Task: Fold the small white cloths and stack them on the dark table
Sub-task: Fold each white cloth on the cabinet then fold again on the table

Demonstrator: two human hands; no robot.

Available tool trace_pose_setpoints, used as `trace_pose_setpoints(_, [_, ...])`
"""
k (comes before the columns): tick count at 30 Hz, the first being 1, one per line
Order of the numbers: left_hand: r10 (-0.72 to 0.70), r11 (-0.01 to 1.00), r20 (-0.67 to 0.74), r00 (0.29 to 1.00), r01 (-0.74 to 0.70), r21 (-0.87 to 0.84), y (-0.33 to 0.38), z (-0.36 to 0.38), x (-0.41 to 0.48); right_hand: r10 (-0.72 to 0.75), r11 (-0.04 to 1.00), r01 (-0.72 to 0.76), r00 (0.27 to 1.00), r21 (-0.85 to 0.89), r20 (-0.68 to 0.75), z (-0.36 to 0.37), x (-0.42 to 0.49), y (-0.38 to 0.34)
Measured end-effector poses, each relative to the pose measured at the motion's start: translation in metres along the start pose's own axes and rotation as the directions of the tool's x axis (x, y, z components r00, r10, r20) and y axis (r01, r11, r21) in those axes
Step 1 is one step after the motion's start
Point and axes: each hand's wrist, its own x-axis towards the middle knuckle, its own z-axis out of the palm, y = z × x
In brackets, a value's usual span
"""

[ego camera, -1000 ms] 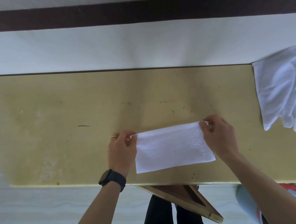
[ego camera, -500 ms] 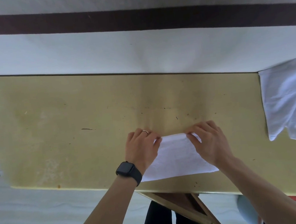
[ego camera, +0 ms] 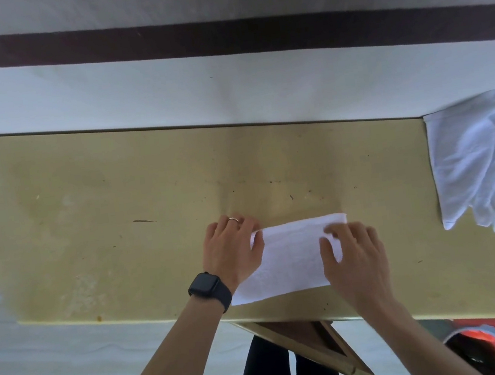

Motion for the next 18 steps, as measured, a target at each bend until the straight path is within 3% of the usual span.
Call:
trace_pose_setpoints(3, [-0.071,0.996,0.059,0.996,0.068,0.065,-0.011,-0.008,-0.012,0.150,0.986,-0.137,0.977,-0.099,0.149,0.003,-0.035,-0.001])
trace_pose_setpoints(5, [-0.145,0.988,0.117,0.983,0.137,0.072,-0.014,-0.016,-0.018,0.160,0.979,-0.136,0.974,-0.153,0.158,0.009,-0.027,-0.004])
trace_pose_setpoints(9, [-0.289,0.954,0.264,0.920,0.298,0.004,-0.005,-0.021,-0.031,-0.027,0.992,0.039,0.995,-0.124,0.096,0.022,0.033,-0.015])
trace_pose_setpoints(13, [-0.347,0.921,0.346,0.872,0.386,-0.049,0.017,-0.014,-0.045,-0.205,0.962,0.240,0.950,-0.129,0.234,0.026,0.076,-0.022])
trace_pose_setpoints(16, [-0.334,0.935,0.295,0.895,0.355,-0.019,0.029,-0.006,-0.058,-0.329,0.941,0.336,0.935,-0.039,0.134,0.019,0.058,-0.016])
trace_pose_setpoints(18, [-0.243,0.970,0.144,0.959,0.243,0.016,0.030,-0.002,-0.068,-0.393,0.919,0.393,0.918,0.016,0.055,0.017,0.025,-0.002])
